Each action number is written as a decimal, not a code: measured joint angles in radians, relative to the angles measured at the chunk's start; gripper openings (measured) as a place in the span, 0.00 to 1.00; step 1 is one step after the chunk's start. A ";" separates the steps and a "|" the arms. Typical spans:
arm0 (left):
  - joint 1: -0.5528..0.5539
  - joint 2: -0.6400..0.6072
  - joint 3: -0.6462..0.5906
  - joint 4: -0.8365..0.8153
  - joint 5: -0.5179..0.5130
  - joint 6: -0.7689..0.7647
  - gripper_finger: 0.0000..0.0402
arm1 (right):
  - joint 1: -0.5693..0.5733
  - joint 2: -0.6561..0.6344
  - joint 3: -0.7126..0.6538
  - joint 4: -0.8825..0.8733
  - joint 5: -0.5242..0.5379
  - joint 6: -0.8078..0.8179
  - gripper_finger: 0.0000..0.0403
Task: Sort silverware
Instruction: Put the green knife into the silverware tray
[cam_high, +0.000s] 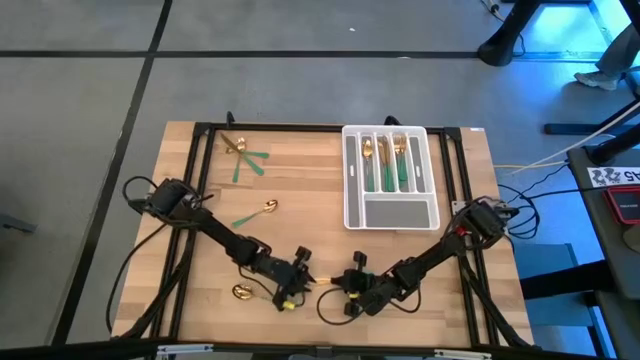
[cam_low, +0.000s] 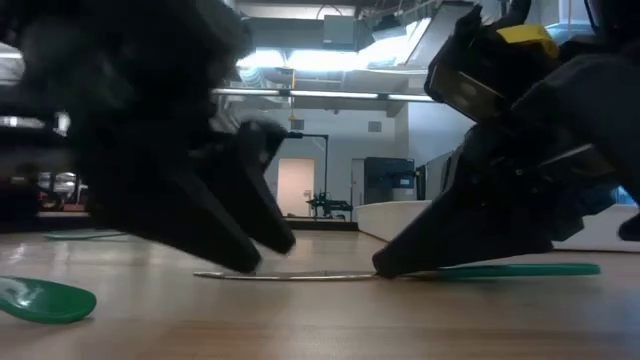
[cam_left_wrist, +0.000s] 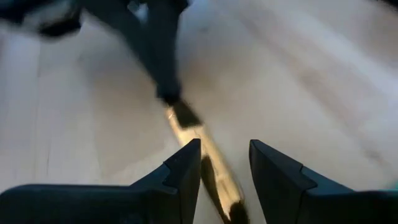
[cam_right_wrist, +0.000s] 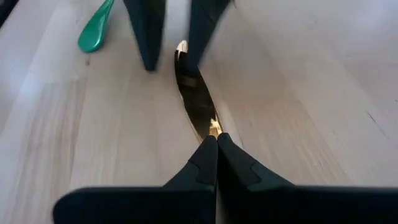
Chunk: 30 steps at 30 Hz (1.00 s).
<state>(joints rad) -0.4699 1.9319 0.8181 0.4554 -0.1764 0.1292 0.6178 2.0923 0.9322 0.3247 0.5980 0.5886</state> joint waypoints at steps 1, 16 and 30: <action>0.010 0.009 0.000 -0.002 -0.007 -0.037 0.32 | 0.000 0.000 -0.001 0.013 0.015 0.012 0.01; 0.067 0.036 0.006 -0.054 -0.028 -0.184 0.32 | -0.011 -0.122 0.000 0.159 0.222 -0.199 0.21; 0.061 0.036 0.004 -0.102 -0.032 -0.178 0.02 | -0.010 -0.212 -0.010 -0.327 -0.125 -0.066 0.48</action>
<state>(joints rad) -0.4084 1.9678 0.8221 0.3532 -0.2081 -0.0489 0.6083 1.8799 0.9225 -0.0028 0.4727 0.5228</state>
